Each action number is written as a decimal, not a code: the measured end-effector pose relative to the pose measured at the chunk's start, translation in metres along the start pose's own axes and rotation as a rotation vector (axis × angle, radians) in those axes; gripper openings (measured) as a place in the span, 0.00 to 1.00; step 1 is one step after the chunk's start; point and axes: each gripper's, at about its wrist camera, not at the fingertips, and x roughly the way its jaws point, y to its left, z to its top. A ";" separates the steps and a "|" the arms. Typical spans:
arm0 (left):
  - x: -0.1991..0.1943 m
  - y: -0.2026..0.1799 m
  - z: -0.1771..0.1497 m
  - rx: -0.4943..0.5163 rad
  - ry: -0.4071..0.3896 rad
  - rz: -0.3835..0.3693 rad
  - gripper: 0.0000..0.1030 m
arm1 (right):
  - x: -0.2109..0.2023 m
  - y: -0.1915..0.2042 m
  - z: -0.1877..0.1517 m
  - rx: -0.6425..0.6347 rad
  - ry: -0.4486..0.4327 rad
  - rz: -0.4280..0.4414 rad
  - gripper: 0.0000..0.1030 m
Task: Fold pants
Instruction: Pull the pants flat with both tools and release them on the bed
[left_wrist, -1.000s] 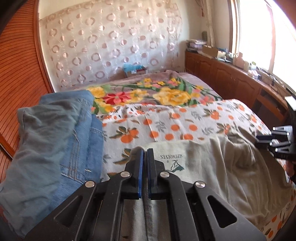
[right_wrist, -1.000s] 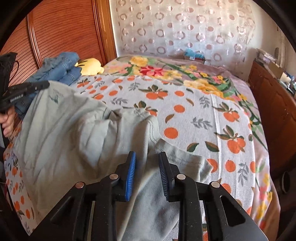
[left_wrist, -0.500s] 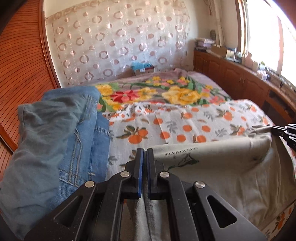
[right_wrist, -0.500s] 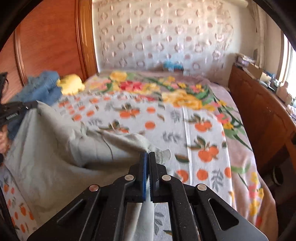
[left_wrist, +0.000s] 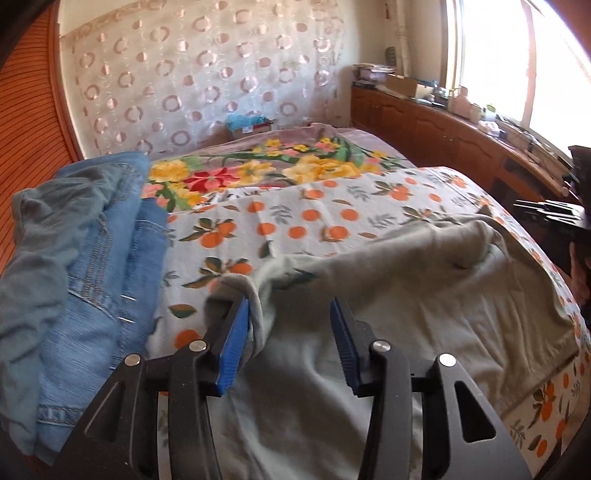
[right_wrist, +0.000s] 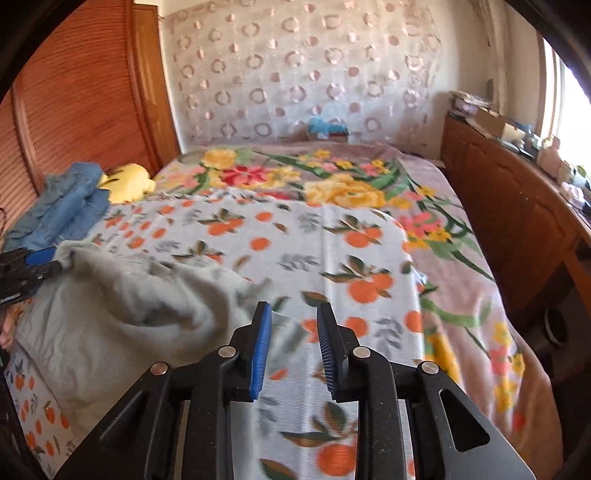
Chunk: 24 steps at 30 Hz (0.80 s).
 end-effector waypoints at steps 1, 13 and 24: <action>0.002 -0.002 -0.001 0.004 0.010 -0.002 0.45 | 0.004 -0.001 -0.002 0.003 0.016 0.003 0.26; -0.014 -0.010 -0.014 0.000 0.021 -0.025 0.45 | 0.043 0.007 0.002 -0.015 0.138 0.047 0.26; -0.010 -0.007 -0.031 0.007 0.077 -0.022 0.45 | 0.009 -0.007 0.004 -0.001 0.001 0.003 0.04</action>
